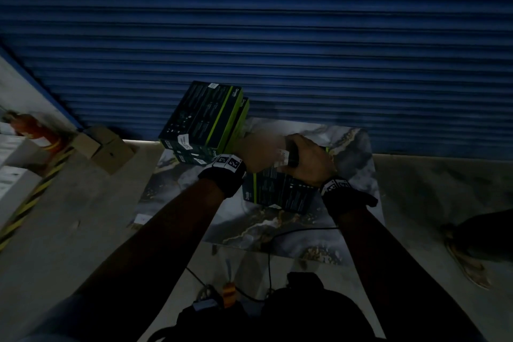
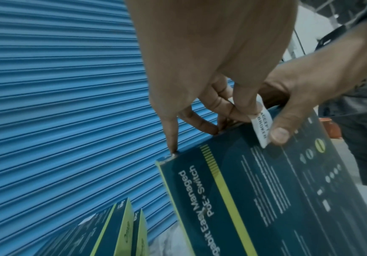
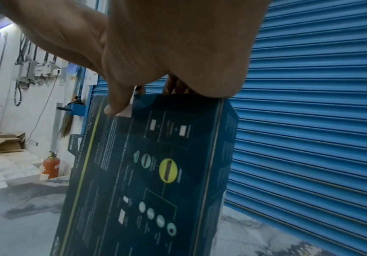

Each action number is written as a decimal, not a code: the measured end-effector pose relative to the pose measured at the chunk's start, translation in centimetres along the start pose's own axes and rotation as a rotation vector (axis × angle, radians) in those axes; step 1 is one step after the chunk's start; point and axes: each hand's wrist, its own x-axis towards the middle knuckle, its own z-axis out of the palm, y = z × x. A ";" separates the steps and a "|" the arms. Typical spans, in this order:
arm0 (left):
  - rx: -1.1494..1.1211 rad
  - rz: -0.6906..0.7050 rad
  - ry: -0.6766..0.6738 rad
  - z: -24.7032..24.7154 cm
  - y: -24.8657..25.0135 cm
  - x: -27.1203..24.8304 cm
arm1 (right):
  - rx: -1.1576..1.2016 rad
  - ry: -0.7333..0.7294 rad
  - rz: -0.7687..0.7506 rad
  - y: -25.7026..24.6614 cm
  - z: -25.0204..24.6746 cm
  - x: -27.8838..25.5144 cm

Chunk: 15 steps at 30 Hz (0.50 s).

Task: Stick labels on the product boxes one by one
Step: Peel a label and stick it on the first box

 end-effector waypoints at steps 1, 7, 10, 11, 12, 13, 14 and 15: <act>0.011 0.002 0.012 0.2 0.0 0.0 | -0.004 0.001 -0.007 0.0 0.0 0.0; 0.037 0.003 0.104 1.2 -0.4 0.2 | -0.020 -0.003 -0.007 0.4 0.5 0.4; 0.043 0.020 0.141 1.7 -0.7 0.3 | -0.023 0.023 -0.024 0.4 0.5 0.4; 0.046 0.024 0.148 1.8 -0.8 0.4 | -0.030 0.033 -0.031 0.4 0.5 0.3; 0.050 0.030 0.157 2.0 -1.1 0.6 | -0.035 0.042 -0.033 0.3 0.5 0.3; 0.054 0.034 0.163 2.2 -1.3 0.7 | -0.040 0.047 -0.031 0.3 0.5 0.3; 0.059 0.040 0.170 2.3 -1.5 0.8 | -0.045 0.057 -0.030 0.3 0.6 0.2; 0.067 0.044 0.175 2.4 -1.5 0.8 | -0.050 0.063 -0.027 0.2 0.6 0.2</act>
